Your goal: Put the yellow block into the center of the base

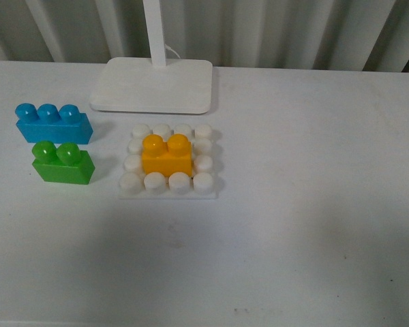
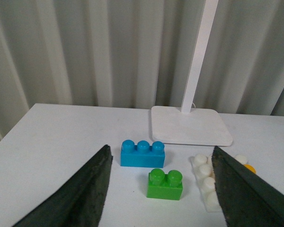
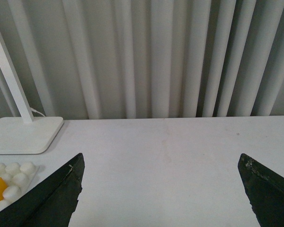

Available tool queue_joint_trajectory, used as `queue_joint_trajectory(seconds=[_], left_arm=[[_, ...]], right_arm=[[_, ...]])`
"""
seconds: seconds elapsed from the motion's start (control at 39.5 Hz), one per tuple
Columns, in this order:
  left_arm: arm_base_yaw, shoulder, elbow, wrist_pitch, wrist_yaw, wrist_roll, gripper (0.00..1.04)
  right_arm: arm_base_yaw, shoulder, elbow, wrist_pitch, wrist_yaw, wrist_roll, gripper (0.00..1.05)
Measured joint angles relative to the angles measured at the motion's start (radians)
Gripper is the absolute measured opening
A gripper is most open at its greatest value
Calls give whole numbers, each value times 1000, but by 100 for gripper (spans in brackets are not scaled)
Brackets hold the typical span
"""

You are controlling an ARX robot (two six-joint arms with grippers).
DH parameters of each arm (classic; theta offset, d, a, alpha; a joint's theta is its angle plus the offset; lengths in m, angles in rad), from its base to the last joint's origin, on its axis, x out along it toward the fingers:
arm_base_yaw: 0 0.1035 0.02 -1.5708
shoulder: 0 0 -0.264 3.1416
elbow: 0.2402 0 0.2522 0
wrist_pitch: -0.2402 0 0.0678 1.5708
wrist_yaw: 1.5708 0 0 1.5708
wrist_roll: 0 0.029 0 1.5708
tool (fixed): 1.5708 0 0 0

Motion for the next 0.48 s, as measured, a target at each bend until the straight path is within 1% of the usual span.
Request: queue_joint_trajectory(seconds=[0.03,0.1,0.15,0.18,0.23,0.48], left_arm=[[0,0,0,0,0,0,76],[0,0,0,0,0,0,86],[0,0,0,0,0,0,97],[0,0,0,0,0,2,100],[0,0,0,0,0,3,98],[0,0,0,0,0,3,98]], right_arm=[[0,0,0,0,0,0,95],[0,0,0,0,0,0,95],[0,0,0,0,0,0,95],[0,0,0,0,0,0,95],[0,0,0,0,0,0,95],[0,0,0,0,0,0,95]])
